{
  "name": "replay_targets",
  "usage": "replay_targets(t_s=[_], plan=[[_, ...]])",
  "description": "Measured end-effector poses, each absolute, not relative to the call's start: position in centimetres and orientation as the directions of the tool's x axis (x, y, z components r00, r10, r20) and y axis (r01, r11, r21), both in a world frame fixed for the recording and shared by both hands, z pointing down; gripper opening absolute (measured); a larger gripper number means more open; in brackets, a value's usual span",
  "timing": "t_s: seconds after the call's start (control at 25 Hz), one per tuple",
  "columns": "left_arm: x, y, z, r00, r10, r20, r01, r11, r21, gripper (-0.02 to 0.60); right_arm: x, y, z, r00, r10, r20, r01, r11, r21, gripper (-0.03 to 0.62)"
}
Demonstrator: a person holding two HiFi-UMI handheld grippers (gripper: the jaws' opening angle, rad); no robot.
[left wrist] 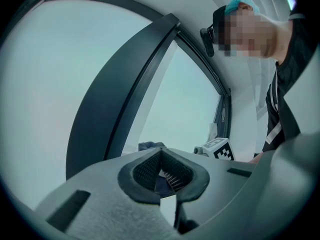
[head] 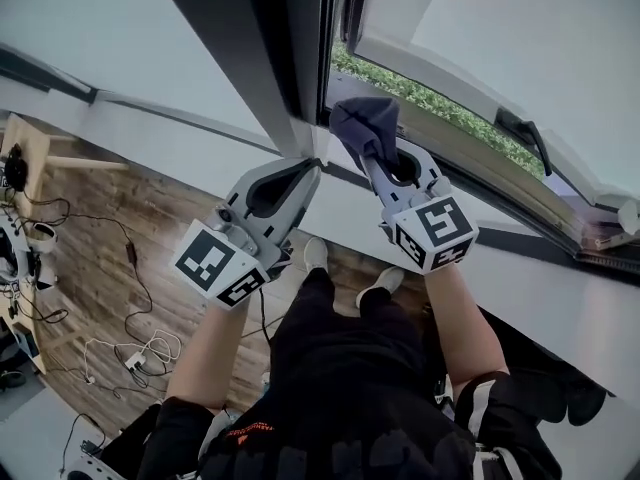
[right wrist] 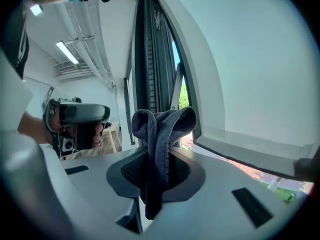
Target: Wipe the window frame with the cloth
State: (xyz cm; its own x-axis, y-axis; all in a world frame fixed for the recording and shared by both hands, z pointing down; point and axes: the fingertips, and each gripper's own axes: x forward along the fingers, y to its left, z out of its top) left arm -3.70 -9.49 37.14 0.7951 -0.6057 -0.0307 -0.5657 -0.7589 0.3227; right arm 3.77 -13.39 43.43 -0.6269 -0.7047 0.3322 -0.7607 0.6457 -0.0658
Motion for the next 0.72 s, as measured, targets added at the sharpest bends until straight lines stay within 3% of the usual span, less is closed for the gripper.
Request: replay_targets(t_s=[0.4, 0.72], plan=[[0.4, -9.3, 32.1, 0.826, -0.560, -0.063, -0.532, -0.812, 0.240, 0.021, 8.3, -11.7, 32.8, -0.646, -0.749, 0.150, -0.761, 0.647, -0.050, 0.046], [3.1, -8.8, 30.0, 0.848, -0.525, -0.075, -0.501, -0.840, 0.209, 0.021, 12.3, -9.5, 29.1, -0.619, -0.778, 0.109, -0.784, 0.620, -0.027, 0.046]])
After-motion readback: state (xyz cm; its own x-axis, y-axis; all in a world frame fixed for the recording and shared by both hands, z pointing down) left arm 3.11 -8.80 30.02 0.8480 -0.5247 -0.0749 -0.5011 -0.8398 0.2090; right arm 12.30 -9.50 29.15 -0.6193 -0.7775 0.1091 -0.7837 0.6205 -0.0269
